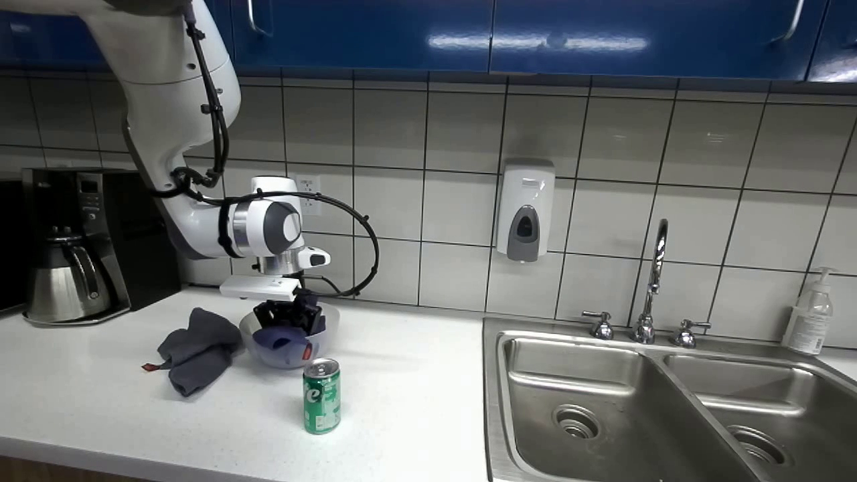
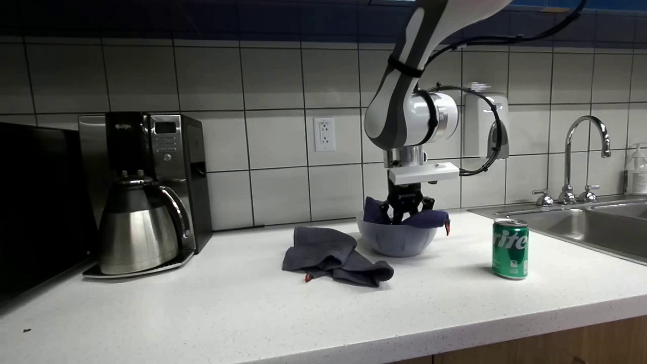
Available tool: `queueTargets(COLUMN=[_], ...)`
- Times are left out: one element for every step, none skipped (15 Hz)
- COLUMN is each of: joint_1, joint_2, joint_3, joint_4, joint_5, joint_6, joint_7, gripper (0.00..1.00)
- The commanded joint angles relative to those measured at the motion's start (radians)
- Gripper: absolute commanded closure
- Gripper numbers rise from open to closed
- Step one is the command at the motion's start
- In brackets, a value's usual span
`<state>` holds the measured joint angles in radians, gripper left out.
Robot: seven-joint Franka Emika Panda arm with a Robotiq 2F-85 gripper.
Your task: Remove the towel from the bowl
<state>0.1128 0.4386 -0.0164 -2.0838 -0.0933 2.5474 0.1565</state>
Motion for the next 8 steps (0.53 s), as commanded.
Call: queueTargets(joint_1=[-0.002,-0.002,-0.004,-0.005,-0.003,-0.003,-0.003,-0.004], joint_2=[-0.021,-0.027,-0.041,-0.055,-0.078,-0.102,-0.121,-0.148], joint_3=[-0.001,0.000,0.002,0.005,0.004,0.005,0.006,0.009], joint_4=[-0.013,-0.016,-0.021,-0.026,-0.036,-0.045,-0.050,-0.058], joint_5=[-0.014,-0.016,-0.018,-0.021,-0.031,-0.039,-0.048,-0.056], joint_6=[0.004,0.000,-0.005,-0.012,-0.015,-0.022,-0.026,-0.031], joint_7=[-0.015,-0.019,-0.029,-0.040,-0.053,-0.068,-0.079,-0.095], gripper=[0.89,0.95,1.00,1.00,1.00,1.00,0.99,0.99])
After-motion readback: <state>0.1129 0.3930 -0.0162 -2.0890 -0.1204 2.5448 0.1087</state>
